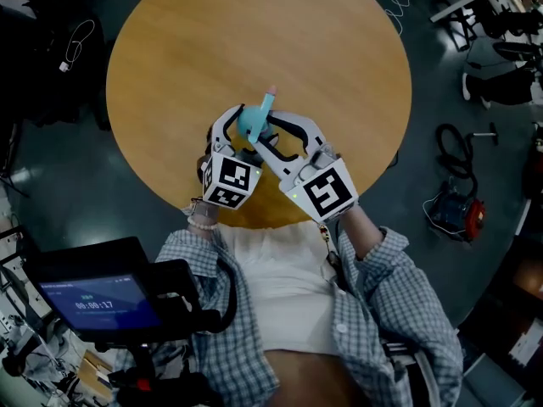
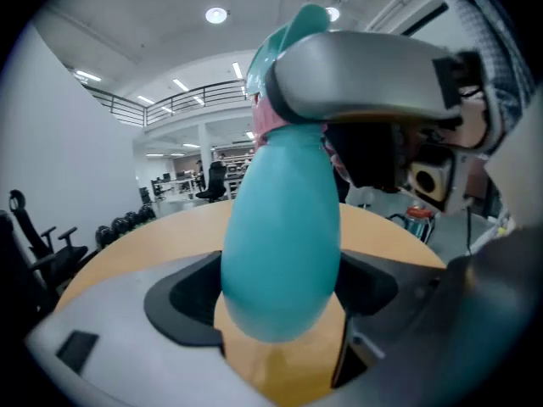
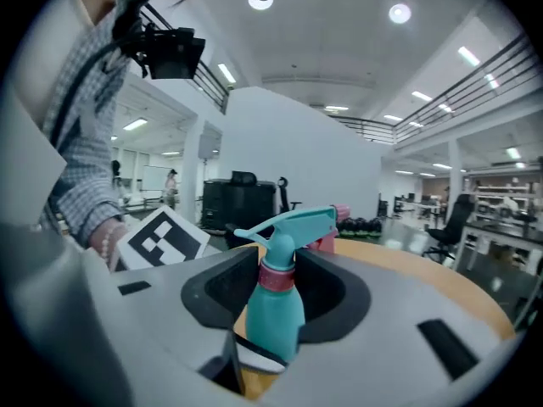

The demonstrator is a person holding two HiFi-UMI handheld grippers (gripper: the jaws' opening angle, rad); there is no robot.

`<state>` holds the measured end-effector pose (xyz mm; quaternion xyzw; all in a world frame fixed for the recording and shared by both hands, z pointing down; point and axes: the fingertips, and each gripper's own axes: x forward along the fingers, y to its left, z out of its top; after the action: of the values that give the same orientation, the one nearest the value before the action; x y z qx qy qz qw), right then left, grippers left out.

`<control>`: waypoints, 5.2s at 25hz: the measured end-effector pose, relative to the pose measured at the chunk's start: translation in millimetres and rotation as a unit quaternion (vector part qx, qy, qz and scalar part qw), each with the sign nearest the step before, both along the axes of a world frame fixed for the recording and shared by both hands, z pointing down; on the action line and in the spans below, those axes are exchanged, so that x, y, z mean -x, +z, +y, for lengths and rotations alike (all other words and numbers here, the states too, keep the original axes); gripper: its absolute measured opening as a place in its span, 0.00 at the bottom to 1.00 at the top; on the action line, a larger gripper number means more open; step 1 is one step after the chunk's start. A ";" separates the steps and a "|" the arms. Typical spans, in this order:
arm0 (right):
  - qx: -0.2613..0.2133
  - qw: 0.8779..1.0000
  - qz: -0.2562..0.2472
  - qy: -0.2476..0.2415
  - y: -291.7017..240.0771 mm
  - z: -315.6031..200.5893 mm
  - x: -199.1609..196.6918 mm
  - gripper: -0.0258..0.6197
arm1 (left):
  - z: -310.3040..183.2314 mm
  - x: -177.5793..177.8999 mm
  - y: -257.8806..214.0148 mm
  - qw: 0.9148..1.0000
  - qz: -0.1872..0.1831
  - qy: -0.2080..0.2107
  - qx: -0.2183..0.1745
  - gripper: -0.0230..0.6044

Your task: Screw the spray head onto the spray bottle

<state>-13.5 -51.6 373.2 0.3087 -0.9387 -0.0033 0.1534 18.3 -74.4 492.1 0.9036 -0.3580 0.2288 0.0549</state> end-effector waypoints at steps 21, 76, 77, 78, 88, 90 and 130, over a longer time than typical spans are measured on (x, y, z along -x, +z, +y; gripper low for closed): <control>0.059 0.991 -0.044 -0.111 -37.2 3.6 -46.6 0.39 | 19.3 -9.6 -23.8 0.989 0.074 0.126 0.005 0.69; 0.100 0.922 0.026 -0.373 -2.7 70.4 -8.1 0.30 | 86.6 -44.1 -26.1 0.943 0.088 0.316 0.061 0.68; 0.099 0.925 0.015 -0.366 -5.8 68.9 -6.6 0.27 | 87.2 -44.0 -25.3 0.942 0.085 0.319 0.063 0.68; 0.099 0.928 0.007 -0.359 -8.2 67.4 -5.2 0.27 | 88.1 -43.6 -23.4 0.941 0.081 0.322 0.064 0.68; 0.008 0.934 0.133 -0.331 8.5 62.2 8.0 0.27 | 75.7 -37.7 -6.0 0.953 0.057 0.291 0.066 0.67; -0.018 0.928 0.165 -0.333 12.5 62.9 13.0 0.27 | 76.1 -36.6 -0.5 0.952 0.039 0.294 0.071 0.67; 0.029 0.997 0.022 -0.069 85.8 16.2 -0.9 0.26 | 27.2 0.0 66.9 0.995 -0.029 0.088 0.040 0.68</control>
<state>-12.6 -35.4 459.0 0.2389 -0.9537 0.0066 0.1827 18.3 -47.2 559.0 0.9217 -0.2695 0.2726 0.0600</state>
